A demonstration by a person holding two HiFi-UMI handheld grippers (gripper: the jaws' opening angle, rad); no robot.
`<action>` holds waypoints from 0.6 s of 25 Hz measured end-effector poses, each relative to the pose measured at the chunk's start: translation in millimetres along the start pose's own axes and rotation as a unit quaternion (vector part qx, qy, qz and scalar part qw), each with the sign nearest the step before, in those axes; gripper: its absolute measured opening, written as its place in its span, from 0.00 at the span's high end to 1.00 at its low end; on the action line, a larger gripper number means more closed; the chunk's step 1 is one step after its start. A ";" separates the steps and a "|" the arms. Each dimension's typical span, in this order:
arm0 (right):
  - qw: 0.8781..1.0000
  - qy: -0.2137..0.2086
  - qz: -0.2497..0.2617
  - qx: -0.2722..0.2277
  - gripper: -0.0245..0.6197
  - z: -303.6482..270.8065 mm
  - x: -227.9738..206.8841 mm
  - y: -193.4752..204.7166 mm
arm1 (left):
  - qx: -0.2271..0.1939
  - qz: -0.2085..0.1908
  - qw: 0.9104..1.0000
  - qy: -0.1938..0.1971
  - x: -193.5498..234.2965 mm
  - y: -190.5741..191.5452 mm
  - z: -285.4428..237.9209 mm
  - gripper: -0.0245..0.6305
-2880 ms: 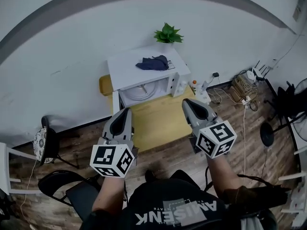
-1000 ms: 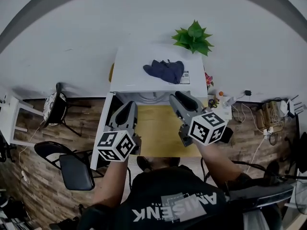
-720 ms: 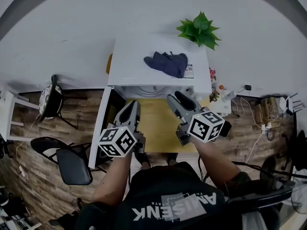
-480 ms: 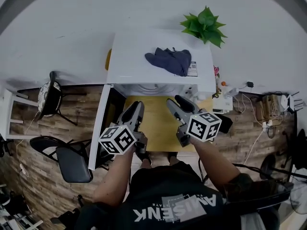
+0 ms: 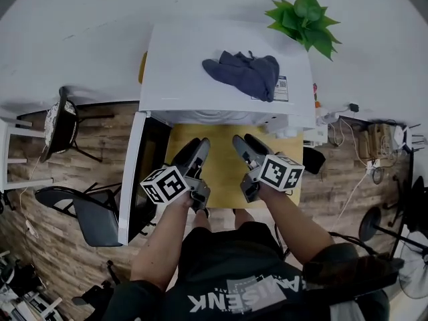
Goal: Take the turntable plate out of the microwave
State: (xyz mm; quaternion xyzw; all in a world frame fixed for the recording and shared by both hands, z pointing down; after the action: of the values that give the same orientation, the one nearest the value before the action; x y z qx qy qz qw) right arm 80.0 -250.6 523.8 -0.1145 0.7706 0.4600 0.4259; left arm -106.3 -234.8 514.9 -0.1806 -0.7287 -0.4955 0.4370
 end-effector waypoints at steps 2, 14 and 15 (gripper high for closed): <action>0.999 0.012 -0.031 0.007 0.64 -7.4 -10.0 8.5 | 0.006 0.006 1.000 -0.014 12.4 5.3 -7.2 0.68; 0.990 0.045 -0.130 0.021 0.54 -52.8 -41.9 36.8 | 0.018 0.092 0.993 -0.069 70.9 22.0 -44.4 0.55; 0.989 0.048 -0.139 0.023 0.54 -56.0 -43.5 39.4 | 0.022 0.089 0.993 -0.073 74.9 20.3 -46.8 0.55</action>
State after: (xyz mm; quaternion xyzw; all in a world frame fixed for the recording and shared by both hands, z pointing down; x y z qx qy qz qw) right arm 53.3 -283.5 593.0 -0.2331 0.7768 0.3726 0.4510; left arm -112.1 -279.7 593.5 -0.2708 -0.7505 -0.4236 0.4289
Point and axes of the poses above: the fingertips, and each gripper's own axes: z backward along the fingers, x to its left, y out of its underside, the point moved 6 cm from there along z, backward along the fingers, and after that the axes turned 12 degrees about -x, right-handed, at the moved point
